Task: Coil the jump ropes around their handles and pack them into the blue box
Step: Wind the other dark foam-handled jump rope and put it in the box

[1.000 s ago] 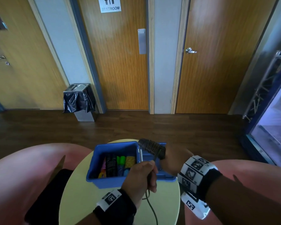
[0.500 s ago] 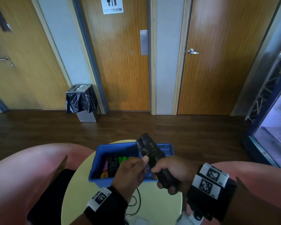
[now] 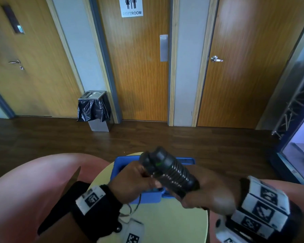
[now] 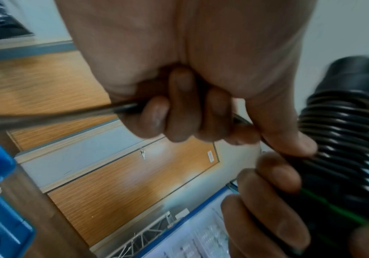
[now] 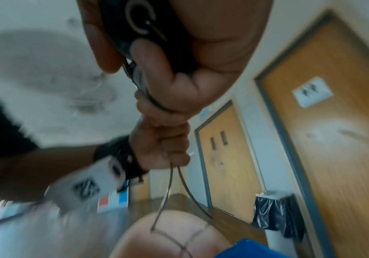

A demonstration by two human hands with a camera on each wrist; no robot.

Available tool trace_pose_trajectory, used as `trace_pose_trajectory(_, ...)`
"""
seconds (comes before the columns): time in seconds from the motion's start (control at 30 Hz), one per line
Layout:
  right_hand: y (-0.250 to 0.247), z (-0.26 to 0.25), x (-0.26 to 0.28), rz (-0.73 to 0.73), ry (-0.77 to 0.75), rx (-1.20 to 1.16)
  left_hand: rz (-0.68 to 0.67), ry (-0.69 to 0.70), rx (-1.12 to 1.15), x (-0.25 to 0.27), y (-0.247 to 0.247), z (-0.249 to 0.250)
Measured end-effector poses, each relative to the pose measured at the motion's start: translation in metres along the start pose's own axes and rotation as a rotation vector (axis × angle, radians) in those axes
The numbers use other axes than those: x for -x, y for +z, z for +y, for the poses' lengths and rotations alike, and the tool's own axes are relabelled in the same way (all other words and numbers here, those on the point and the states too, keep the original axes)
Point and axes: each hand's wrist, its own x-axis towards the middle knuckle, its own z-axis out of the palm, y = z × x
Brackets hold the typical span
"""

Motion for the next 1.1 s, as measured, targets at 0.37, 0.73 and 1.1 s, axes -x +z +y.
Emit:
trace_pose_trajectory(0.37, 0.065, -0.052, -0.083, 0.031, 0.154, 1.262, -0.260, -0.107, -0.807, 0.005, -0.106, 0.010)
trace_pose_trajectory(0.73, 0.079, -0.038, -0.197, 0.637, 0.638, 1.129, 0.347, -0.021, -0.811, 0.025, -0.103, -0.030)
trace_pose_trajectory(1.1, 0.110, -0.059, -0.202, 0.875, 0.444, 0.928, 0.590, -0.042, -0.240, 0.058, -0.116, -0.051)
